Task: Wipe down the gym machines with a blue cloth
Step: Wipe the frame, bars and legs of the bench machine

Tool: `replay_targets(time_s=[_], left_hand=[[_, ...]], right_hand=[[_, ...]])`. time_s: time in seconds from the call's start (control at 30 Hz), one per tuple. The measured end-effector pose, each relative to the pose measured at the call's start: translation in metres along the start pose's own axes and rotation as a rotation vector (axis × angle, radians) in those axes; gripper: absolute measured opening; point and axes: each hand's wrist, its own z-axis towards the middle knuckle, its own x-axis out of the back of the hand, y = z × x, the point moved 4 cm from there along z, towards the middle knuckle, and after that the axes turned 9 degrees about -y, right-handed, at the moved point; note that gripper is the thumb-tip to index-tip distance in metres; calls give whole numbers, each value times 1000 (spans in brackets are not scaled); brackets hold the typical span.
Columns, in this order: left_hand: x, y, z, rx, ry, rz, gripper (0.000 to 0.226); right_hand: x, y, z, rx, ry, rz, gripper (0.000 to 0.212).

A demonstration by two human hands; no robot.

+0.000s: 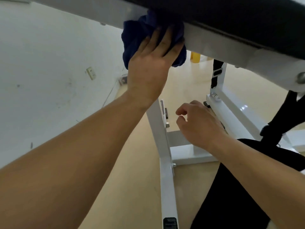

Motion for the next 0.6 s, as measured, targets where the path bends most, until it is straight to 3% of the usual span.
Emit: replay_targets(time_s=[0.27, 0.5, 0.6], left_hand=[[-21, 67, 22, -149, -58, -116, 53], [-28, 83, 14, -47, 18, -114, 49], [-34, 110, 27, -108, 41, -229, 48]], right_hand=[[4, 44, -19, -114, 0, -38, 26], [19, 77, -28, -170, 18, -102, 23], [18, 90, -28, -211, 29, -79, 24]])
